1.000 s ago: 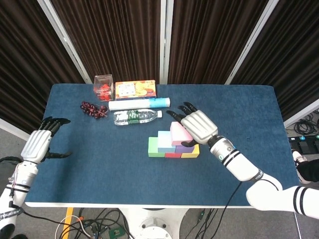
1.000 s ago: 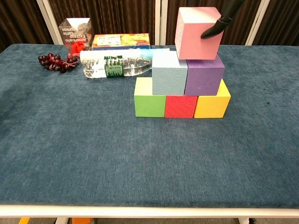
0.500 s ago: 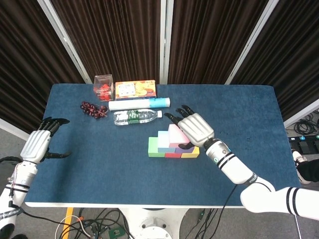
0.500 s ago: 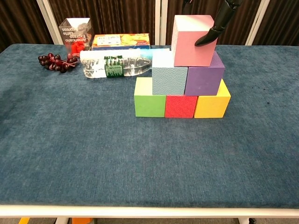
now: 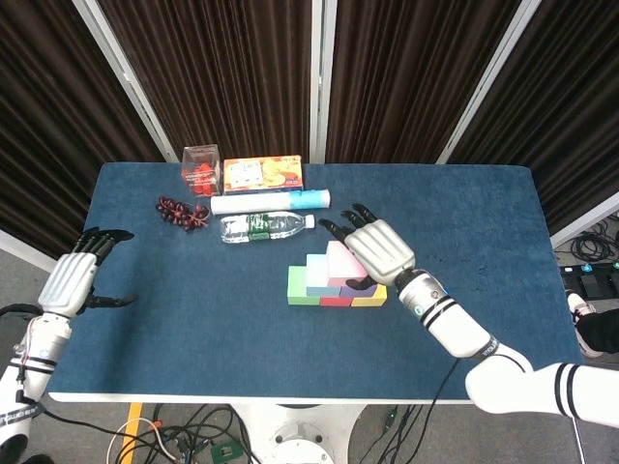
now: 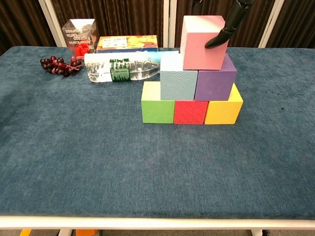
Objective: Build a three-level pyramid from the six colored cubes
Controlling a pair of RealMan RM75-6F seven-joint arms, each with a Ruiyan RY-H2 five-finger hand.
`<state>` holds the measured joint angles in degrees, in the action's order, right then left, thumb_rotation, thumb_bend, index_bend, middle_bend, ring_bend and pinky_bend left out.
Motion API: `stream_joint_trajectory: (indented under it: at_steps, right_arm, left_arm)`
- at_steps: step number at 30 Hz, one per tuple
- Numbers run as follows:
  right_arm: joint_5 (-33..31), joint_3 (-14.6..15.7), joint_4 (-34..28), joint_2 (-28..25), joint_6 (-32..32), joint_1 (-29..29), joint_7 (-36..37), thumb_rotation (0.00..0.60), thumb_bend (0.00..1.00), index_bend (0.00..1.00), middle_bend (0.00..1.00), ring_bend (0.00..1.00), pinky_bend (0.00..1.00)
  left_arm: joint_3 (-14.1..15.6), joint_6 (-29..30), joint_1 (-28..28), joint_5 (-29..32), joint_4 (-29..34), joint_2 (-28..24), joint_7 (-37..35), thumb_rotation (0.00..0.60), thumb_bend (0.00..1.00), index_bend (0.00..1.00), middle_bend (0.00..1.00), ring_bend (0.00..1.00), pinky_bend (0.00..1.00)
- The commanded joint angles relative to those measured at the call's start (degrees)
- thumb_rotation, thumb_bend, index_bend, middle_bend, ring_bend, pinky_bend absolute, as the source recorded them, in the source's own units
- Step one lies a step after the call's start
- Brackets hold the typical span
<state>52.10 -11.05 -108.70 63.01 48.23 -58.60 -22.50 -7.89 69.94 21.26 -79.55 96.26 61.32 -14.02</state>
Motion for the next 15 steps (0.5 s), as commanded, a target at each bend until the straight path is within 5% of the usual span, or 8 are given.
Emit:
stream_joint_trajectory:
  at_steps: [1, 10, 15]
  right_arm:
    - [-0.11, -0.03, 0.07, 0.22, 0.00, -0.13, 0.02, 0.600, 0.10, 0.05, 0.38, 0.07, 0.00]
    - [-1.31, 0.53, 0.64, 0.77, -0.57, -0.88, -0.79, 0.600, 0.10, 0.04, 0.37, 0.07, 0.00]
    - [-1.60, 0.74, 0.65, 0.84, -1.18, -1.26, -0.72, 0.600, 0.09, 0.00, 0.19, 0.01, 0.00]
  left_arm:
    - [0.03, -0.10, 0.02, 0.01, -0.09, -0.01, -0.07, 0.600, 0.08, 0.18, 0.15, 0.09, 0.06]
    - [-0.06, -0.32, 0.04, 0.37, -0.62, 0.24, -0.42, 0.600, 0.08, 0.18, 0.15, 0.09, 0.06]
    - [-0.17, -0.08, -0.10, 0.49, -0.79, 0.30, -0.77, 0.600, 0.08, 0.18, 0.15, 0.09, 0.06]
